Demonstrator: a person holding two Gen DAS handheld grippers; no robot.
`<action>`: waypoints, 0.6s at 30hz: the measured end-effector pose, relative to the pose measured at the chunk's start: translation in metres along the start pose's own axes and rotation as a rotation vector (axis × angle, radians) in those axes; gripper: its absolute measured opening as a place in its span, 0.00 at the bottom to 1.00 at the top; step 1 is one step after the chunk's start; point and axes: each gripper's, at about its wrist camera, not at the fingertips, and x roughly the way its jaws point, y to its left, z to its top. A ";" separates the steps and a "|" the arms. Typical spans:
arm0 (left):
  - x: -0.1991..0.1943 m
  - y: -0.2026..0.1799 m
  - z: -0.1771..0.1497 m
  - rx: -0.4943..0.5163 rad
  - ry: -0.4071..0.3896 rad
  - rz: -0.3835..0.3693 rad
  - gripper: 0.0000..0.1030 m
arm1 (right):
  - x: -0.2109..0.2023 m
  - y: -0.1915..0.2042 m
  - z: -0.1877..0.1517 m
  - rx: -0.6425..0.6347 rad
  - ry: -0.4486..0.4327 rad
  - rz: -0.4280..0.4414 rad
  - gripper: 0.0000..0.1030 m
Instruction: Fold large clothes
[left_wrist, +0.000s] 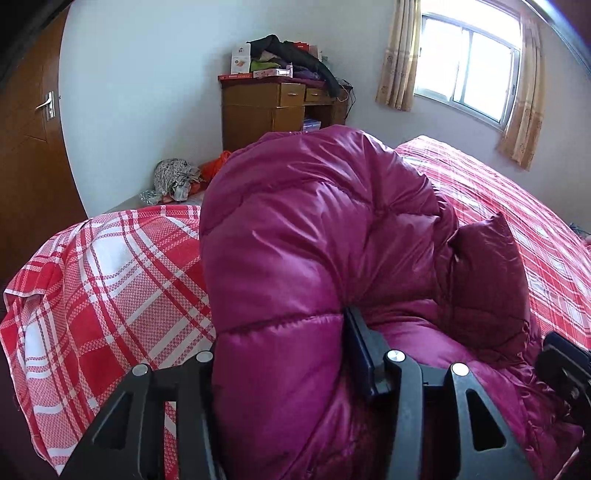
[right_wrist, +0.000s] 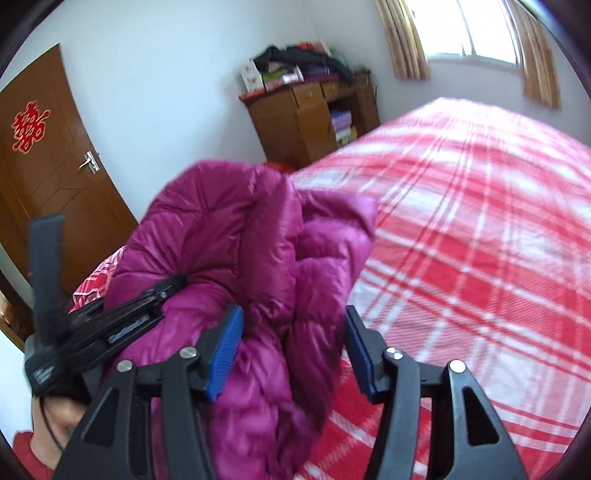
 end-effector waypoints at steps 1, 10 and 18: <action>0.000 -0.001 0.000 0.003 -0.001 0.002 0.49 | -0.001 0.003 -0.003 0.000 0.015 0.008 0.56; -0.004 -0.002 -0.002 0.030 0.015 -0.025 0.55 | 0.021 0.020 -0.039 0.014 0.149 0.014 0.21; -0.009 -0.018 -0.004 0.082 0.018 0.043 0.59 | 0.025 0.020 -0.056 0.021 0.177 0.045 0.20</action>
